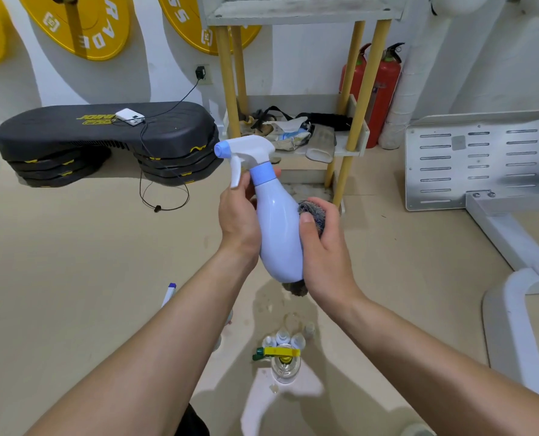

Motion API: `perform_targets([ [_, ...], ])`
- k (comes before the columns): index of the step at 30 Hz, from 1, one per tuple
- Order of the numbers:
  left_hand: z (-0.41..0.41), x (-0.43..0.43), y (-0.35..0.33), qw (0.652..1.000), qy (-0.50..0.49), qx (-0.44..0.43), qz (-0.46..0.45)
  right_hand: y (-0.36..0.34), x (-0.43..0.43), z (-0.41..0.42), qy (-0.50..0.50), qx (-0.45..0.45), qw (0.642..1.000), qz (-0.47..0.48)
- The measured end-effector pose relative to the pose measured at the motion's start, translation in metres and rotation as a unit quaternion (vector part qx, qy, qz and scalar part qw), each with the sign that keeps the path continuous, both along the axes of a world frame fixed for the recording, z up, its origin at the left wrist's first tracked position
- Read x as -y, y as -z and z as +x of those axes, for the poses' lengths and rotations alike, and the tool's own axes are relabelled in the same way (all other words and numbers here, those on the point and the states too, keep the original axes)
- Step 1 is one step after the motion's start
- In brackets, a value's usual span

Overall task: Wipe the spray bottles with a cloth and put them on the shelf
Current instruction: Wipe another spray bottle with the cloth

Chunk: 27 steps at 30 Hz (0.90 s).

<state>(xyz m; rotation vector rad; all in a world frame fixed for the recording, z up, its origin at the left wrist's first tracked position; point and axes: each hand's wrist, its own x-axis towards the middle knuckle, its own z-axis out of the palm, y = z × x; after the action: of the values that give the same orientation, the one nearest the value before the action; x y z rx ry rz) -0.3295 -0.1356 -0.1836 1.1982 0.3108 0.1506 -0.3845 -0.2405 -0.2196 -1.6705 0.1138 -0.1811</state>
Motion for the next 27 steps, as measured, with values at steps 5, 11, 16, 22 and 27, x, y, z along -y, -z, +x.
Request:
perform_targets([
  [5, -0.002, 0.004, 0.004, 0.989, -0.063, 0.009, 0.134, 0.000, -0.002, 0.001, 0.062, 0.022, 0.994, -0.082],
  [11, -0.025, 0.022, -0.002, 0.984, -0.007, 0.027, 0.177, -0.005, -0.004, 0.012, 0.104, 0.024, 0.992, -0.062],
  [16, -0.027, 0.023, -0.002, 0.975, 0.005, 0.085, 0.204, -0.013, -0.005, 0.011, 0.073, 0.084, 0.991, -0.076],
  [22, -0.006, -0.006, -0.012, 0.991, -0.046, 0.057, 0.111, -0.002, -0.010, -0.005, -0.041, 0.204, 0.953, -0.221],
  [27, -0.003, -0.018, -0.007, 0.994, -0.031, 0.052, 0.096, -0.001, -0.007, -0.012, -0.079, 0.125, 0.979, -0.144],
])
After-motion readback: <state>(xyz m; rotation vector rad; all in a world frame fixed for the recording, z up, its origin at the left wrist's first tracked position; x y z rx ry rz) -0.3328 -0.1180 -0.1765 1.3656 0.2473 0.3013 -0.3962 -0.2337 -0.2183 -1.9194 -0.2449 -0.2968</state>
